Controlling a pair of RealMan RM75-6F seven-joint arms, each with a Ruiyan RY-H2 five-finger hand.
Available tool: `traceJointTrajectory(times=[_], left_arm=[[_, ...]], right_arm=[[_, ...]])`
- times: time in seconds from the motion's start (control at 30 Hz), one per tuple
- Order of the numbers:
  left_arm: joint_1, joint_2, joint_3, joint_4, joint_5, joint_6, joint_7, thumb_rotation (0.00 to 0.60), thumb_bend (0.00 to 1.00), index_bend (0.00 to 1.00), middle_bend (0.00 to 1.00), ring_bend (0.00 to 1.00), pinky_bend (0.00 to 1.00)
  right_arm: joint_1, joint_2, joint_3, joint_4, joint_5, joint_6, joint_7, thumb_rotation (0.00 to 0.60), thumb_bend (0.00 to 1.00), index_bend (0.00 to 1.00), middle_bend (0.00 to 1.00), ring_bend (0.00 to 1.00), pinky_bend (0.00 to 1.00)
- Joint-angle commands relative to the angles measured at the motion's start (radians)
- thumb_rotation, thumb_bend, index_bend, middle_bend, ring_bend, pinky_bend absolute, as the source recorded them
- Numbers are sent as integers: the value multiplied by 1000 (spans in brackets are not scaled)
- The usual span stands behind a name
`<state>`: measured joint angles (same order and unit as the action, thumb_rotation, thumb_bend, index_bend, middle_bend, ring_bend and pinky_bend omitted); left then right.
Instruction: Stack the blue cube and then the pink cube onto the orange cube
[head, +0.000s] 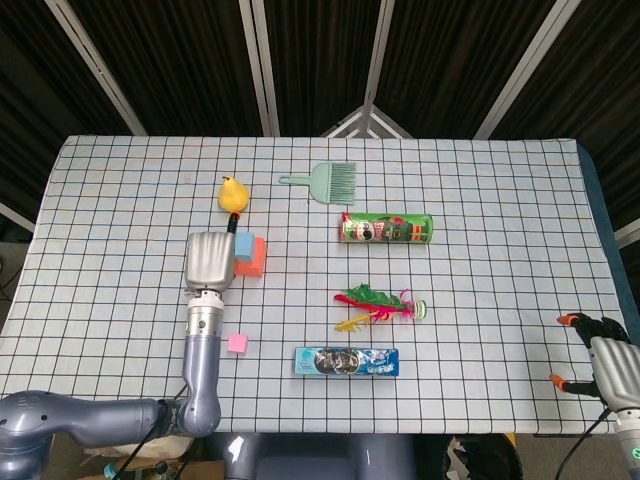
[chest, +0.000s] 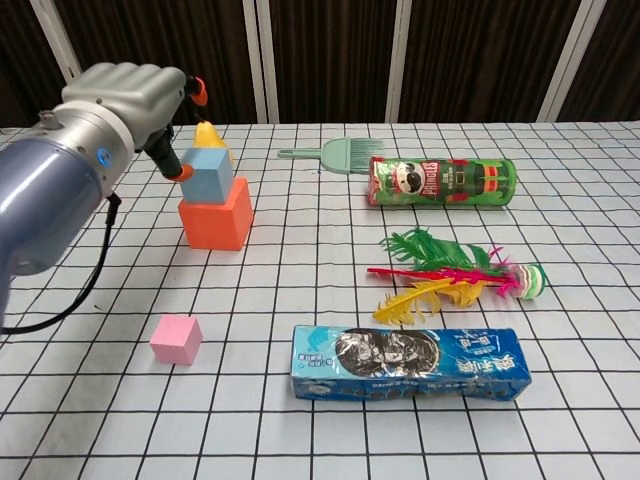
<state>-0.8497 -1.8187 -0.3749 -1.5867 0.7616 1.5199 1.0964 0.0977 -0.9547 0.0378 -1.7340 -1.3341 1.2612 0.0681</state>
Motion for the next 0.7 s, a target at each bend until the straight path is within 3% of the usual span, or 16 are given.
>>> traceJointTrajectory(times=[0.03, 0.2, 0.33, 0.53, 0.7], left_arm=[[74, 124, 22, -232, 74, 77, -37, 600, 336, 176, 867, 753, 870], [174, 265, 89, -448, 145, 100, -132, 600, 335, 212, 865, 753, 870], [240, 364, 170, -519, 160, 82, -174, 600, 335, 217, 864, 753, 870], [296, 434, 251, -518, 136, 12, -253, 600, 332, 237, 865, 753, 870], [289, 406, 284, -438, 80, -80, -265, 600, 332, 238, 865, 753, 870]], right_arm=[[-1, 2, -1, -1, -1, 1, 1, 600, 170, 251, 202, 194, 97], [-1, 2, -1, -4, 1, 0, -1, 600, 170, 251, 202, 194, 97], [-3, 3, -1, -9, -1, 8, -6, 600, 171, 251, 202, 194, 97], [-4, 4, 2, -7, 8, 7, -3, 600, 170, 251, 202, 194, 97], [0, 2, 1, -6, 9, -2, -6, 600, 171, 251, 202, 194, 97]])
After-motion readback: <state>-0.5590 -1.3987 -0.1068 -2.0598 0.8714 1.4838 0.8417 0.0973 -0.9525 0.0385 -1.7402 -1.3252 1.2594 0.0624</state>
